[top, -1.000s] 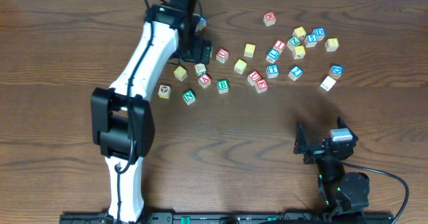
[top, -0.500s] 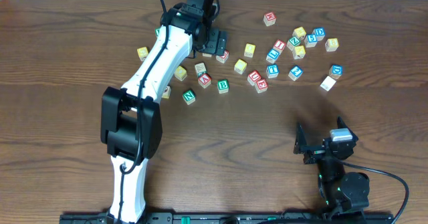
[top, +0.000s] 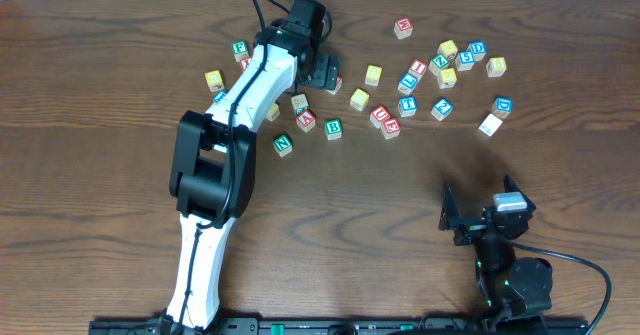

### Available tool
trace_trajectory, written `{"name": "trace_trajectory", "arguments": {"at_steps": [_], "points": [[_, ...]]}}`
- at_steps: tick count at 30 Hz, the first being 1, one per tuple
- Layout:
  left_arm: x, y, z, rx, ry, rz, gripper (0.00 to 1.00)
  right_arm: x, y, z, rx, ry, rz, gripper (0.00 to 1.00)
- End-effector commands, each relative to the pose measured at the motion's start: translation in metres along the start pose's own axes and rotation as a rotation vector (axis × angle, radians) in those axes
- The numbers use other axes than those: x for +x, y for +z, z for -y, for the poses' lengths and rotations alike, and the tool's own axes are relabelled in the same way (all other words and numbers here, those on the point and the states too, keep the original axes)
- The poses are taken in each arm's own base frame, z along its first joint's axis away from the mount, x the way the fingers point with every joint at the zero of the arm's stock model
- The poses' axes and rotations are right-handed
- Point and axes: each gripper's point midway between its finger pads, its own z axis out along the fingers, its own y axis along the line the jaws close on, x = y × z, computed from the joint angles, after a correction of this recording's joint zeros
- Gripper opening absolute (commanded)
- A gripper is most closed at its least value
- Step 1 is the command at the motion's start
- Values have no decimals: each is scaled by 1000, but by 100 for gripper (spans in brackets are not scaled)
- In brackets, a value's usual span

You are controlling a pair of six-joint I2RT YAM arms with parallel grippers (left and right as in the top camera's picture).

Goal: Spell out ROBOT
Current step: 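Reach the left gripper forward over the green R block, then lower the left gripper around the green R block and close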

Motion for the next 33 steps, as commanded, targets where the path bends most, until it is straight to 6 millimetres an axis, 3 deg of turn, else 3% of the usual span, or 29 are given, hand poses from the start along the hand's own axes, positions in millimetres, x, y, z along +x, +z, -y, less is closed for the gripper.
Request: {"name": "trace_trajectory", "arguments": {"at_steps": [1, 12, 19, 28, 33], "points": [[-13, -10, -10, -17, -26, 40, 97, 0, 0, 1, 3, -10, 1, 99], [-19, -10, -33, -33, -77, 52, 95, 0, 0, 1, 3, -10, 1, 99], [-18, -10, -30, -30, -73, 52, 92, 0, 0, 1, 3, -10, 1, 99], [-18, -10, -25, -22, -65, 51, 74, 0, 0, 1, 3, -10, 1, 99], [-17, -10, -20, -16, -58, 51, 74, 0, 0, 1, 3, -10, 1, 99]]}}
